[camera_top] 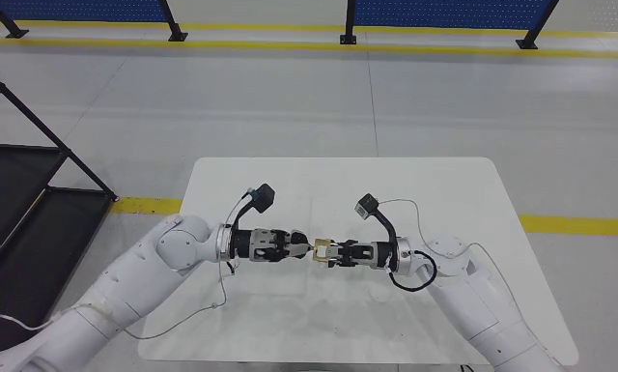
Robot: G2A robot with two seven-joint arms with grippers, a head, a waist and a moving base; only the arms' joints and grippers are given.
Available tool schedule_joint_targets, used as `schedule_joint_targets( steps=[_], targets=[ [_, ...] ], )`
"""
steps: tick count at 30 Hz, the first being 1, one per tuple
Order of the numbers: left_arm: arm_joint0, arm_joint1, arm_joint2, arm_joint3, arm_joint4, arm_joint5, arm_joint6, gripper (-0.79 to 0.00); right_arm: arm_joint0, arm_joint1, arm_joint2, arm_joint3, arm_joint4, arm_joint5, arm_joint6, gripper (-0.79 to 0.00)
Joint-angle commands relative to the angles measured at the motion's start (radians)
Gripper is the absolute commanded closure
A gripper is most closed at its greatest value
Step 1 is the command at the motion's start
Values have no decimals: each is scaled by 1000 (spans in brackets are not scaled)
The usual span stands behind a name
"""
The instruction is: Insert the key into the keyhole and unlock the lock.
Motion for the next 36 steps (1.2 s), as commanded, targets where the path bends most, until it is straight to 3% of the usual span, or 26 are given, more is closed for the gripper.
schedule_joint_targets(
  steps=[1,20,36],
  targets=[
    [20,-1,-14,-15,82,-9,53,0,0,0,0,0,0,0,0,0],
    [174,-6,-145,-149,583,5,400,0,0,0,0,0,0,0,0,0],
    [274,-16,-210,-228,943,97,630,0,0,0,0,0,0,0,0,0]
  ],
)
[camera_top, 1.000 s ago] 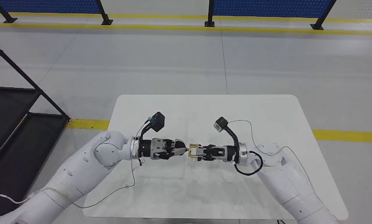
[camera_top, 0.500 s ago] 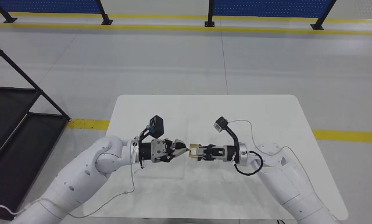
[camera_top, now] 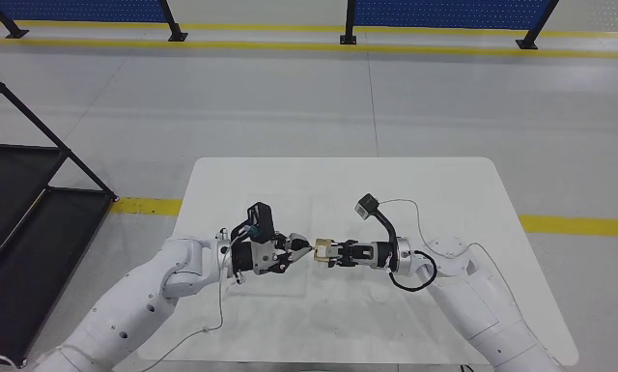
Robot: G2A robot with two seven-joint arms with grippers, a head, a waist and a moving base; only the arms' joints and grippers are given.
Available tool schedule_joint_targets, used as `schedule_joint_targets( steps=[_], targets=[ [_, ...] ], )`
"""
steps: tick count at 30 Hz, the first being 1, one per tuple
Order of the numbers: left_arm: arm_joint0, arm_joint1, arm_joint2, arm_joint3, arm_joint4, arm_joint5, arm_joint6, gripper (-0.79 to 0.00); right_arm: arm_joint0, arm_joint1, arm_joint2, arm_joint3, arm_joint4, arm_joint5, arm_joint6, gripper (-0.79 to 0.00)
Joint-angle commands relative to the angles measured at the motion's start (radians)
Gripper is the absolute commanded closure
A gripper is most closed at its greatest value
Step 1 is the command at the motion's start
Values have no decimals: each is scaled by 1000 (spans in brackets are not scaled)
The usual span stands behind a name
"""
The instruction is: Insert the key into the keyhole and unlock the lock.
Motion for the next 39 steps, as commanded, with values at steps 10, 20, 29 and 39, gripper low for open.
schedule_joint_targets(
  steps=[10,20,29,39],
  targets=[
    [49,-5,-24,-25,148,38,85,0,0,0,0,0,0,0,0,0],
    [96,-9,-41,-79,255,103,109,0,0,0,0,0,0,0,0,0],
    [114,-15,-51,-93,320,136,130,0,0,0,0,0,0,0,0,0],
    [128,-22,-59,-94,342,144,138,-385,0,0,0,0,0,0,0,0]
  ],
)
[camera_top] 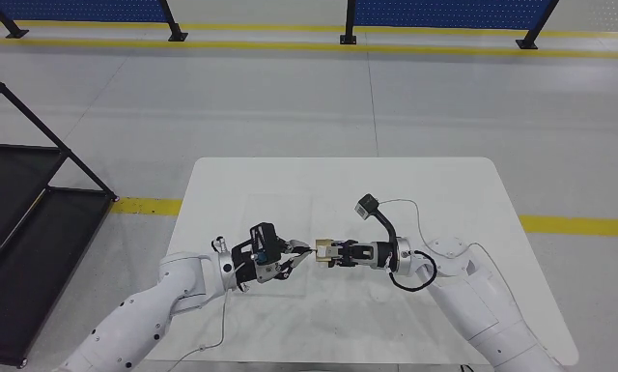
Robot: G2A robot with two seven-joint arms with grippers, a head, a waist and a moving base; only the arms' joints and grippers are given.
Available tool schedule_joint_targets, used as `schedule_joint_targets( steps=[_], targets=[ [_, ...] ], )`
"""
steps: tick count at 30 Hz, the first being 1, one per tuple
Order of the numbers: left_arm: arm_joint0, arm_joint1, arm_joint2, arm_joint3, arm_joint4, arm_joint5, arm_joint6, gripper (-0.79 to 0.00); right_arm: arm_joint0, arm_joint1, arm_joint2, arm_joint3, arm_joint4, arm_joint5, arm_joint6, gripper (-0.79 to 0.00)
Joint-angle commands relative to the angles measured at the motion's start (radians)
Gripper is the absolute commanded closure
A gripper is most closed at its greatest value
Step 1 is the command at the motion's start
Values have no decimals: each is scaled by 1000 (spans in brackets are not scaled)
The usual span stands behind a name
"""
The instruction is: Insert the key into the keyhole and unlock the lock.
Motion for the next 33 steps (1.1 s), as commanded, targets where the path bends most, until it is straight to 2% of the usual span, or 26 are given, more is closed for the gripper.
schedule_joint_targets(
  steps=[1,7,12,18,20,30,33],
  targets=[
    [2,-1,-2,0,-3,2,-3,-785,0,0,0,0,0,0,0,0],
    [17,-2,-40,16,-30,19,8,-785,0,0,0,0,0,0,0,0],
    [50,4,-131,81,-119,27,39,-785,0,0,0,0,0,0,0,0],
    [97,12,-230,143,-209,-8,60,-785,0,0,0,0,0,0,0,0],
    [111,11,-240,167,-283,-48,65,-785,0,0,0,0,0,0,0,0],
    [111,11,-240,167,-283,-48,65,-785,-2,0,0,3,-4,6,-7,0],
    [111,11,-240,167,-283,-48,65,-785,1,5,7,23,-69,115,-66,0]
  ],
)
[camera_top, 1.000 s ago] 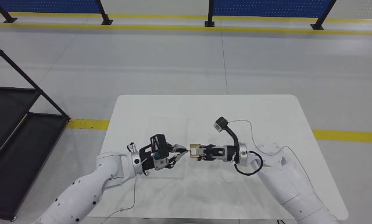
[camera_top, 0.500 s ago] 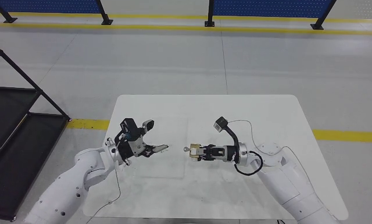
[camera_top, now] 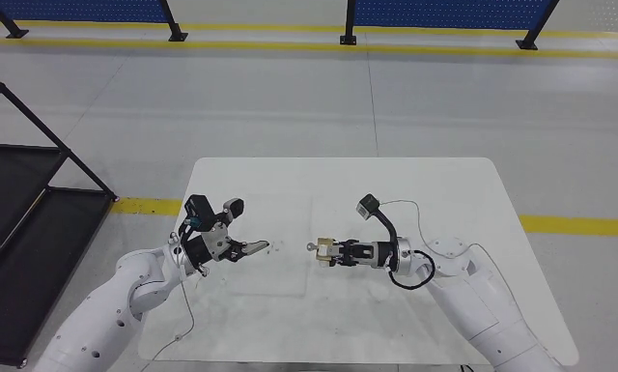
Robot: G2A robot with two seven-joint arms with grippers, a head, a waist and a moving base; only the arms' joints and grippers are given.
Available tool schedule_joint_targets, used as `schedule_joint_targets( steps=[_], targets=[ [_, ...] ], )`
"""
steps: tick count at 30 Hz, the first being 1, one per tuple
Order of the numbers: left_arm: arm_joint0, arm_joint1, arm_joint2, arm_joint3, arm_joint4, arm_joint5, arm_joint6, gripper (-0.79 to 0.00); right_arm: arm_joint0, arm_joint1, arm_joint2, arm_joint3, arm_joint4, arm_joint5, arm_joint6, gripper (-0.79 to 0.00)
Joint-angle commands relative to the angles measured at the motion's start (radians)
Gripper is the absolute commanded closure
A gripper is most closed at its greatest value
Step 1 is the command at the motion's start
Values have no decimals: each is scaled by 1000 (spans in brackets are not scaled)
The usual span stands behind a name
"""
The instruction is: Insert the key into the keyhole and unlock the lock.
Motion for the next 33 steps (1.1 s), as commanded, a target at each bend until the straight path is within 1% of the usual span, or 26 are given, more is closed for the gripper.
schedule_joint_targets(
  steps=[1,8,12,20,28,33],
  targets=[
    [0,0,0,0,0,0,0,-785,8,4,10,15,-32,89,-27,0],
    [0,0,0,0,0,0,0,-785,20,25,28,-40,-247,327,-88,0],
    [0,0,0,0,0,0,0,-785,24,31,18,-54,-334,407,-94,0],
    [0,0,0,0,0,0,0,-785,53,28,-20,-18,-425,467,-77,0],
    [0,0,0,0,0,0,0,-785,67,23,-49,26,-483,484,-99,0],
    [0,0,0,0,0,0,0,-785,72,22,-53,30,-503,500,-103,0]
  ],
)
